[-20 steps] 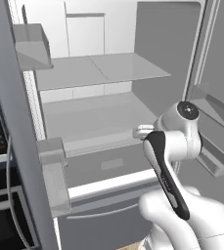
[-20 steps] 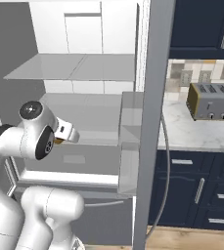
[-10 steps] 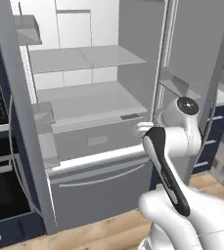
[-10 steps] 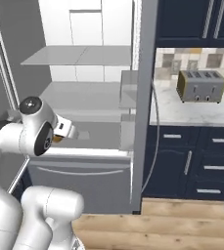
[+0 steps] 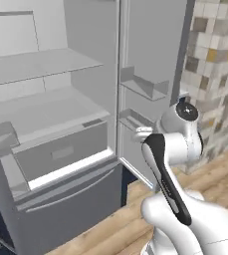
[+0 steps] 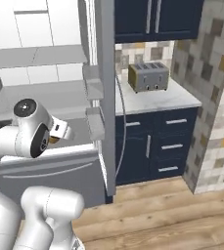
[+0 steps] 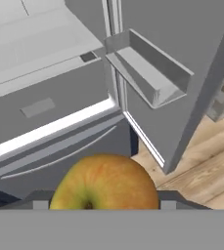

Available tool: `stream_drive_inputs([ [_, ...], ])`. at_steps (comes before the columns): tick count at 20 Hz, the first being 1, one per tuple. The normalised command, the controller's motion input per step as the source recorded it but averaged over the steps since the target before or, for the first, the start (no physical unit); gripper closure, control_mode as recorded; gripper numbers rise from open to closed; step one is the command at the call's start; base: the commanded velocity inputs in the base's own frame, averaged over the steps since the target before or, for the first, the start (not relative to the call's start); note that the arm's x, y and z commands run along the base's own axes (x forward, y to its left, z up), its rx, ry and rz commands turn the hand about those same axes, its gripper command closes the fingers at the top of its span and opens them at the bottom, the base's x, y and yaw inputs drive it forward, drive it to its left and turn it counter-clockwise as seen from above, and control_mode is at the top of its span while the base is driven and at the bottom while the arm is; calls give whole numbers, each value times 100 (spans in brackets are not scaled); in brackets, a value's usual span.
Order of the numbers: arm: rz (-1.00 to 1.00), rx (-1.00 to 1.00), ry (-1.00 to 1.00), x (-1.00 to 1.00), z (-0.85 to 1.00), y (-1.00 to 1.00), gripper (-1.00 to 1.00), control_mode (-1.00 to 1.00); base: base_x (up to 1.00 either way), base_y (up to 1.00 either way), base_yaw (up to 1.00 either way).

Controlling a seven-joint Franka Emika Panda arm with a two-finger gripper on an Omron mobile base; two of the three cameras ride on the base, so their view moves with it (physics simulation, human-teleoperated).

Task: Retrieve the orange and apple from the fridge and place them into the bowl on the dining table.

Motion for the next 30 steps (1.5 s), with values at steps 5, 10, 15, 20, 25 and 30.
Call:
stream_drive_inputs([
  [5, 0, 0, 0, 0, 0, 0, 100, 100, -27, 0, -54],
  [10, 0, 0, 0, 0, 0, 0, 100, 100, -21, -7, -56],
  [15, 0, 0, 0, 0, 0, 0, 100, 100, -10, -21, -61],
  [20, 0, 0, 0, 0, 0, 0, 100, 100, -8, -29, -61],
  [25, 0, 0, 0, 0, 0, 0, 100, 100, 0, -35, -58],
  [30, 0, 0, 0, 0, 0, 0, 100, 100, 0, -51, -52],
])
